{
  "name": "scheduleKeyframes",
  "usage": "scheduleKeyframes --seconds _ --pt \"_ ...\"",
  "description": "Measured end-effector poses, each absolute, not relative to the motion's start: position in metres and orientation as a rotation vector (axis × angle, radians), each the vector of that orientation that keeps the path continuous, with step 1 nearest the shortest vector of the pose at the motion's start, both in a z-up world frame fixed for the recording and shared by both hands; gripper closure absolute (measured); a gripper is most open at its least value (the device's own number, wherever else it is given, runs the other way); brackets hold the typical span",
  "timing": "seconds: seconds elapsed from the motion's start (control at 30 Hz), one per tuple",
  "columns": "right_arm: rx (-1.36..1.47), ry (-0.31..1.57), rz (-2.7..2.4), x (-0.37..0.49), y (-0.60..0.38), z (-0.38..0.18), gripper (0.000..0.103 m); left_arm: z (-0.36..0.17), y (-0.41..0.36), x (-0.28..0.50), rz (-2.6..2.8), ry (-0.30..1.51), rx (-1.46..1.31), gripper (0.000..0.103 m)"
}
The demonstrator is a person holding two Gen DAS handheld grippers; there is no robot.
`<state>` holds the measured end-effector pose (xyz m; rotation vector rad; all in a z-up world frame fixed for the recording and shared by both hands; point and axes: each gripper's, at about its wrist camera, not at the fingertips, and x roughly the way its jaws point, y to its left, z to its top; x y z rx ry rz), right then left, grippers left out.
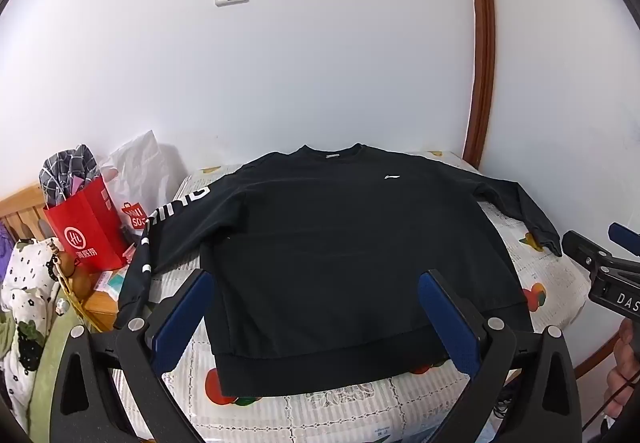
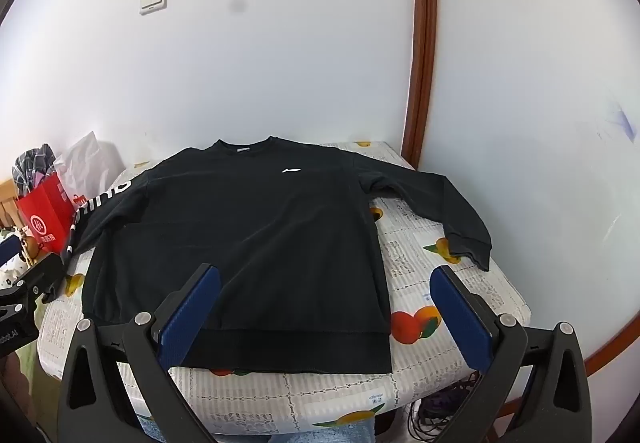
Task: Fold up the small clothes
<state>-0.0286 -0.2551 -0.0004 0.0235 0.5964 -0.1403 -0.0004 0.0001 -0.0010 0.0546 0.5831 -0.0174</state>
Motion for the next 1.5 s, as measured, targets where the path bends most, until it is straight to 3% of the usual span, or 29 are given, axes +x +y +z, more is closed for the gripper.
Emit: scheduleKeyframes --seconds 1.5 --pt "-0.006 0.591 -0.162 -0.030 -0.258 0.007 0.000 -0.004 0.011 -0.001 -0.018 0.590 0.032 0.000"
